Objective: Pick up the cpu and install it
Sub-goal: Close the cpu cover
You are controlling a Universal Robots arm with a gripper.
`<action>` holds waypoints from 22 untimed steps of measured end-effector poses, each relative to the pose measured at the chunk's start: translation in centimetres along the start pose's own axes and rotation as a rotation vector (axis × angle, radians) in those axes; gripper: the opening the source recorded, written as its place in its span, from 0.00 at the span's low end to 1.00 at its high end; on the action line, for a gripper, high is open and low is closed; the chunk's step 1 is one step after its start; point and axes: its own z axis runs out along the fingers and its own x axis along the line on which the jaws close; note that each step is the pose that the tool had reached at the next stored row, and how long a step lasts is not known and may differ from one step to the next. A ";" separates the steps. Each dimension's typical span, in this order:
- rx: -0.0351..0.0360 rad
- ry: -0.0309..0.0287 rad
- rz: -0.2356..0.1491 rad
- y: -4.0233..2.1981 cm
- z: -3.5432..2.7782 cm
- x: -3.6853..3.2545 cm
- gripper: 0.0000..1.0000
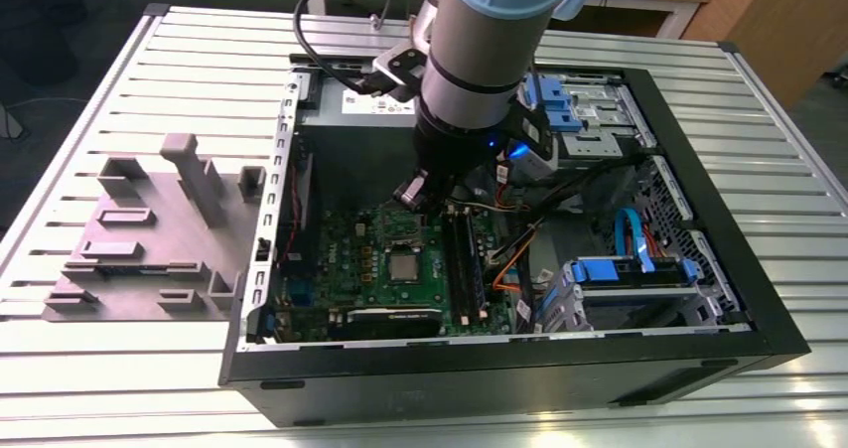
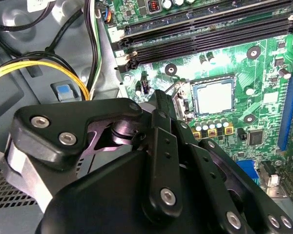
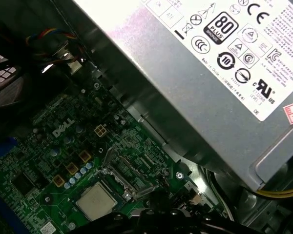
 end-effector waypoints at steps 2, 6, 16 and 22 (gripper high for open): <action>-0.0001 0.0009 -0.007 -0.03 -0.01 -0.01 0.10; -0.0005 0.0032 -0.029 -0.09 -0.01 -0.04 0.10; -0.0013 0.0080 -0.074 -0.28 -0.02 -0.16 0.10; -0.0013 0.0082 -0.076 -0.34 -0.03 -0.12 0.10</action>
